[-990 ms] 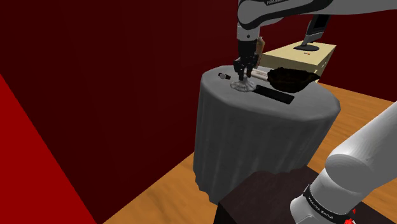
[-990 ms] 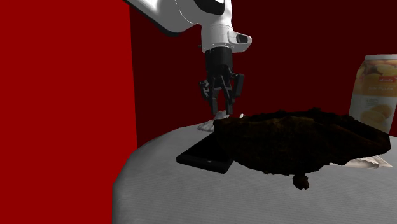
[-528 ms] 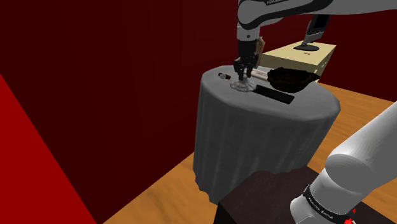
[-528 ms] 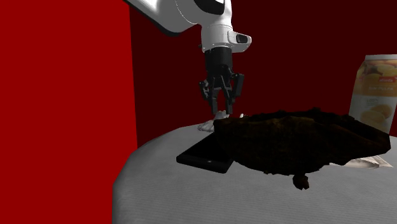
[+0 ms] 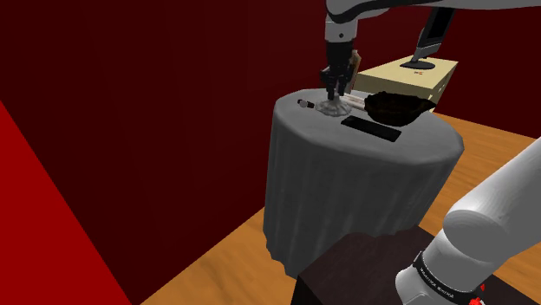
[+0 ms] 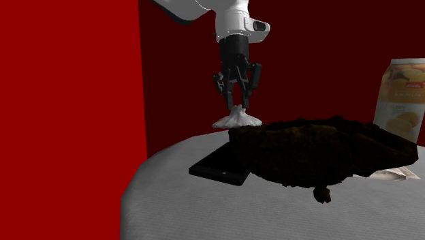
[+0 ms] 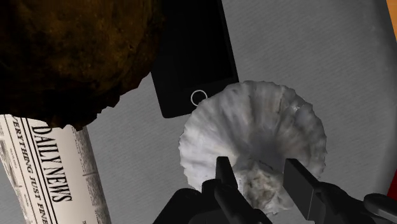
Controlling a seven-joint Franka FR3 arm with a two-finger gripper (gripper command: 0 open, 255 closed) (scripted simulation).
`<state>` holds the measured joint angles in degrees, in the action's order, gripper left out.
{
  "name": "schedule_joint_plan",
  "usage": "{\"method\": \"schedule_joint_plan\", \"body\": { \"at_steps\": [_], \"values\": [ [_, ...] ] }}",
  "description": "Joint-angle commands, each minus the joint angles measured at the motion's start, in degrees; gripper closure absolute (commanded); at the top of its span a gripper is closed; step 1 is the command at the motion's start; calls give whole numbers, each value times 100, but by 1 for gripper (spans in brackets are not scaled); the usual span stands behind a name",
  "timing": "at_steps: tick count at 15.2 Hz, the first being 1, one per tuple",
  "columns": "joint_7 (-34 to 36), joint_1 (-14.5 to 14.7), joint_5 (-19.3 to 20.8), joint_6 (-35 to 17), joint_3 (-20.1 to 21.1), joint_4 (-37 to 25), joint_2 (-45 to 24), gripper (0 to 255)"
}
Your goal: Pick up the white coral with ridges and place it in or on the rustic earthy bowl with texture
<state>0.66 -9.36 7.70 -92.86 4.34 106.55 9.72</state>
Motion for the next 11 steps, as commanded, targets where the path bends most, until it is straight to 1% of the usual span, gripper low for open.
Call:
{"method": "schedule_joint_plan", "body": {
  "at_steps": [1, 11],
  "values": [
    [-28, -4, 3, 159, -3, -190, -29, 255],
    [-115, -2, 18, 953, 14, -1171, -212, 255]
  ]
}}
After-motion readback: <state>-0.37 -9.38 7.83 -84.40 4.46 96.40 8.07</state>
